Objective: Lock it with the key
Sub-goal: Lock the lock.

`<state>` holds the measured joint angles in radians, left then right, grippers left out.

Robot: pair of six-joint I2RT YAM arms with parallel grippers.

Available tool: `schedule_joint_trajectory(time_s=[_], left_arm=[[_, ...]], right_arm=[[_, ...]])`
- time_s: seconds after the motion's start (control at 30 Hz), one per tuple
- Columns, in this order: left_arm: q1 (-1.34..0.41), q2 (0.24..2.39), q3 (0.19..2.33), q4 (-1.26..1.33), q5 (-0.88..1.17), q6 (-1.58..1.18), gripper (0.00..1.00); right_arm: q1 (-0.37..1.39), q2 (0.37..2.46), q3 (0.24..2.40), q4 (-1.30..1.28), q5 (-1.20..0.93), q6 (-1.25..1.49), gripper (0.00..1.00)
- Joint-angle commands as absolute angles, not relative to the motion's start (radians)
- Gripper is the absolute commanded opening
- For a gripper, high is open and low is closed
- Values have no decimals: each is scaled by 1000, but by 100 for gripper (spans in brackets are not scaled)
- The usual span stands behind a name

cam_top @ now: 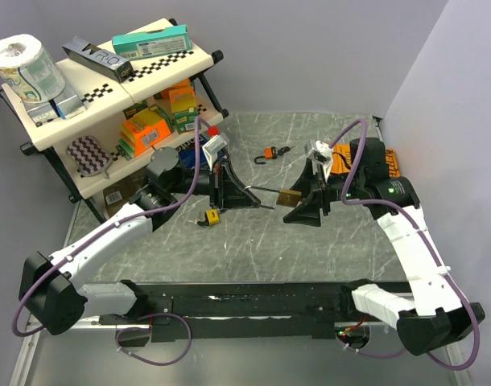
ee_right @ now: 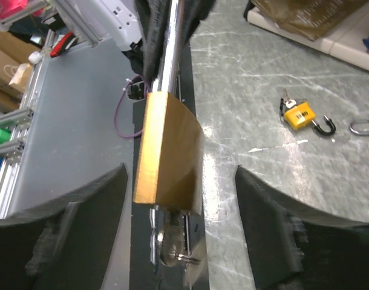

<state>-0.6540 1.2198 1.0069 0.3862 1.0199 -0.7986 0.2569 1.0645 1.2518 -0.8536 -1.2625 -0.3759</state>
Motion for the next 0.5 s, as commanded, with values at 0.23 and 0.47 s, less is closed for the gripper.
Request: schedule_joint_trajectory(time_s=[0.23,0.47], left_arm=[[-641,1186,976,590,985,-933,1],[-624,1183,963,577,962,-919,1]], right_arm=[[279,1072,1284,-759,-1328,-327,39],[281,1078,1266,-727,-1384,-281,0]])
